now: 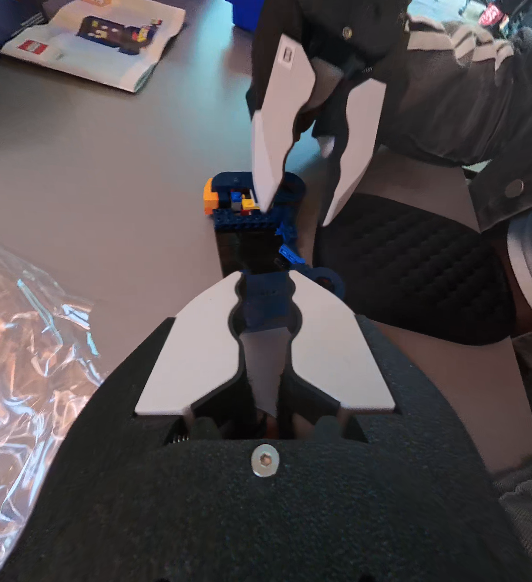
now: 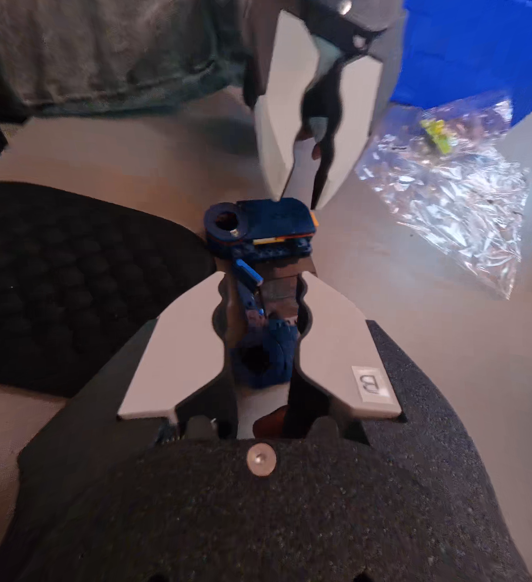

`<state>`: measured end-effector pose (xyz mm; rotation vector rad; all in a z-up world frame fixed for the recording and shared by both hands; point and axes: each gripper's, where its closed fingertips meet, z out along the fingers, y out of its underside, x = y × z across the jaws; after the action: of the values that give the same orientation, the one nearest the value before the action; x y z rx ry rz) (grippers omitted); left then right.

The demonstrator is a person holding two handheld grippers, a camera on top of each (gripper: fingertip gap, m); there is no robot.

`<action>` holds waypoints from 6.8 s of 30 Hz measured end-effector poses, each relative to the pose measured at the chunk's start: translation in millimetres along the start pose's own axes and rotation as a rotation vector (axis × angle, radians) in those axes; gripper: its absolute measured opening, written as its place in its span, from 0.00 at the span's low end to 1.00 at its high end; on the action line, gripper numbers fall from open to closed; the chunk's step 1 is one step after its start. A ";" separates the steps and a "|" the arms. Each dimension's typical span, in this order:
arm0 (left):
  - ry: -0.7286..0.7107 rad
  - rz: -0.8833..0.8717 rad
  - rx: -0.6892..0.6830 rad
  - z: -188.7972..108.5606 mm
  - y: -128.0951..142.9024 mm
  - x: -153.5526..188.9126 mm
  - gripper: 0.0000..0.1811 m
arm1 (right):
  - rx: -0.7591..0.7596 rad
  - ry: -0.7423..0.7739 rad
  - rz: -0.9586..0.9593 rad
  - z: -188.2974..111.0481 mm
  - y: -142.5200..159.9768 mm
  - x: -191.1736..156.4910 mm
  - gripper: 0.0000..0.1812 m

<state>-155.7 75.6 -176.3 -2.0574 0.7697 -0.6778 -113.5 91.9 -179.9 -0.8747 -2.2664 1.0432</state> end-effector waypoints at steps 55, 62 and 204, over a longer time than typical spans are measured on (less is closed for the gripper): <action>-0.586 0.269 0.836 -101.8 -97.0 -46.3 0.80 | 0.951 0.839 0.215 -150.6 -2.0 118.1 0.80; -0.517 0.210 0.728 -77.9 -80.2 -54.8 0.80 | 0.947 0.834 0.228 -148.8 -0.6 119.2 0.77; -1.010 0.280 0.154 20.6 -40.0 37.8 0.18 | -0.015 0.827 -0.086 -45.9 -64.3 -16.1 0.05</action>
<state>-105.1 77.9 -146.6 -1.7730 0.3619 0.4495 -94.8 69.9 -104.7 -0.9703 -1.5879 0.4797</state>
